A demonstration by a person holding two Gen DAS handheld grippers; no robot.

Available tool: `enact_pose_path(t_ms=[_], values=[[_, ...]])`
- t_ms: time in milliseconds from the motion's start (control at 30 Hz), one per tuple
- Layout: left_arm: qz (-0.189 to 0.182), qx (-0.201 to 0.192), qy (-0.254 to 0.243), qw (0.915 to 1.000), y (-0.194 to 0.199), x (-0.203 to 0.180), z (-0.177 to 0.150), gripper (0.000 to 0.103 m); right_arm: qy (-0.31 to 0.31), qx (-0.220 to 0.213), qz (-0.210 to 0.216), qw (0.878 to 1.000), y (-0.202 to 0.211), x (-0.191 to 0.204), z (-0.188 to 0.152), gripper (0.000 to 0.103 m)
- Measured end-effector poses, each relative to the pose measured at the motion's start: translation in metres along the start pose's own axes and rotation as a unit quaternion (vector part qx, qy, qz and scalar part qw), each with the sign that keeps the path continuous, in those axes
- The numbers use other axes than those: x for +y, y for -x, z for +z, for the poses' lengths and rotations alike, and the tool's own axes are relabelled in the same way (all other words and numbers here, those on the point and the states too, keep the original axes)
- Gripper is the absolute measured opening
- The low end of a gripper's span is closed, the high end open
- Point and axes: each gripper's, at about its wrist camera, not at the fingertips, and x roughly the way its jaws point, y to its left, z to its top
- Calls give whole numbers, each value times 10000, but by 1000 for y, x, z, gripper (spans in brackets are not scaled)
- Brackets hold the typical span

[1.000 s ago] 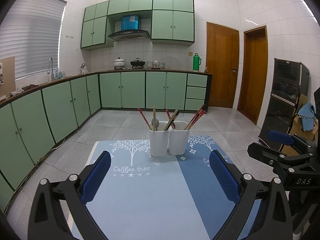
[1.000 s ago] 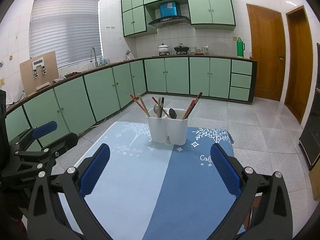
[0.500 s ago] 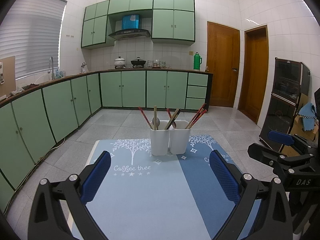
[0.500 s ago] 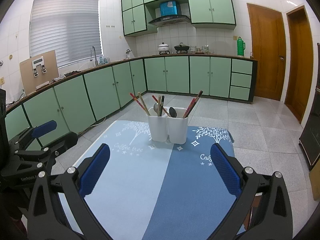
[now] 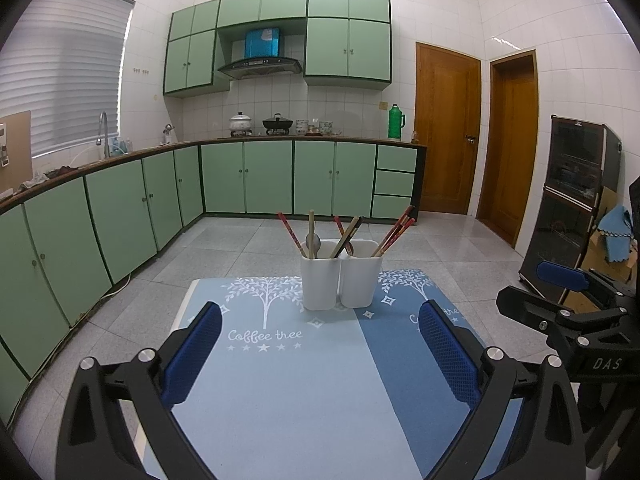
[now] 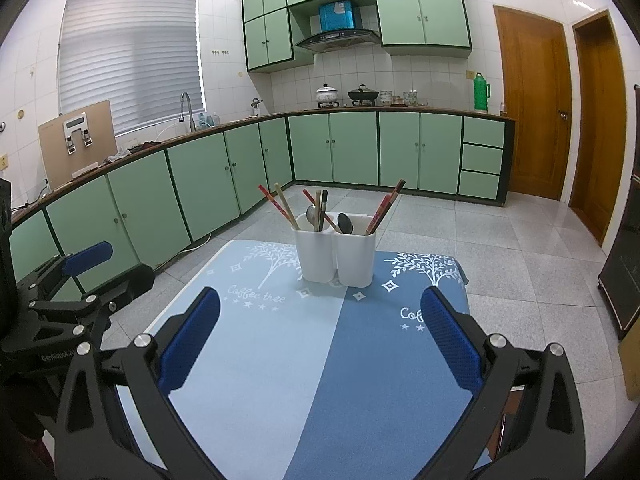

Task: Organize utensils

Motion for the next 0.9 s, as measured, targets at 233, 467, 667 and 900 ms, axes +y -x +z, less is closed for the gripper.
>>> enact_pose_path(t_ms=[233,467,667,900], values=[[10,5,-2,10000,-1,0,0,97,9,-5,-3,10000,0,0,1,98],[7,10,-6,10000,-2,-1,-1,97,-1,9,-1,10000,-2,0,-1,98],[11,11,-8,10000,-3,-2,-1,97,8,6,-16,10000,-4,0,-3,97],[14,29,-5,10000,-4,-3,0,97,13,14,-14,10000,-4,0,-2,97]])
